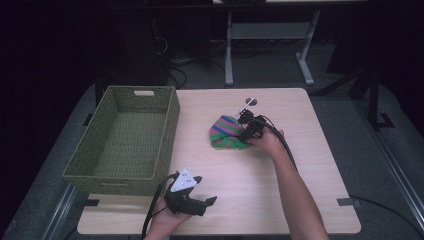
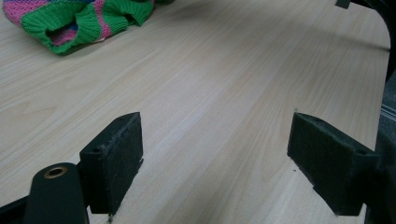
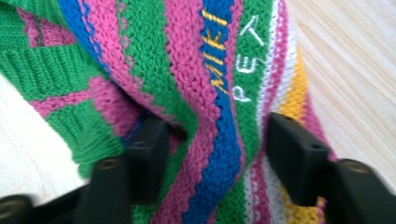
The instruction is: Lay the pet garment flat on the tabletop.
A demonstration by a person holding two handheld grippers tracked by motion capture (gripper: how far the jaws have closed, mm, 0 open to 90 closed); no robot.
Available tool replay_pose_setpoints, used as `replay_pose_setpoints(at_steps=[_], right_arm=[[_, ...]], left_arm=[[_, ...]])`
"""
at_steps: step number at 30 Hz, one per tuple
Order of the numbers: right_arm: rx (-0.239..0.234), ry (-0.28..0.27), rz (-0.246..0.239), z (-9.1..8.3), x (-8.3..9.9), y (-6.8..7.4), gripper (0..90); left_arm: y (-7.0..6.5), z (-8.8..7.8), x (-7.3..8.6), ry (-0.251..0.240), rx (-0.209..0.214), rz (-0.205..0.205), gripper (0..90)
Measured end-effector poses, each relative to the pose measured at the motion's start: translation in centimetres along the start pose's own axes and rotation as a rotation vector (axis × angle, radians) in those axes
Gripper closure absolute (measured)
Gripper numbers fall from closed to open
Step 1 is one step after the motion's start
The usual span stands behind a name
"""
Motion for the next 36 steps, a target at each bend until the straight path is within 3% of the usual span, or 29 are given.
replay_pose_setpoints(at_steps=[1,5,16,27,36], right_arm=[[0.016,0.010,0.006,-0.1,0.1,0.1,50.1],[0.043,0.016,0.017,-0.2,0.1,0.1,58.5],[0.093,0.021,0.009,-0.3,0.1,-0.3,74.3],[-0.036,0.006,0.089,-1.5,0.5,-0.8,76.8],[-0.118,-0.053,0.147,-3.8,0.8,-1.2,76.9]], left_arm=[[0.0,0.0,0.0,0.000,-0.004,0.003,17.8],[-0.1,0.0,0.0,0.002,-0.008,0.012,17.8],[-0.1,0.0,0.1,0.005,-0.002,0.011,17.9],[0.1,-0.1,0.0,0.001,-0.004,0.003,17.9],[0.4,-0.3,0.0,-0.010,-0.008,-0.010,17.9]])
Point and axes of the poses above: each handheld gripper's, and its own axes: z roughly forward along the jaws, x roughly out of its underside, y roughly to its left, the point moved 9 cm from there along z, roughly forward along the jaws, and after that the axes turned 6 degrees about y, right-handed, at the moved point
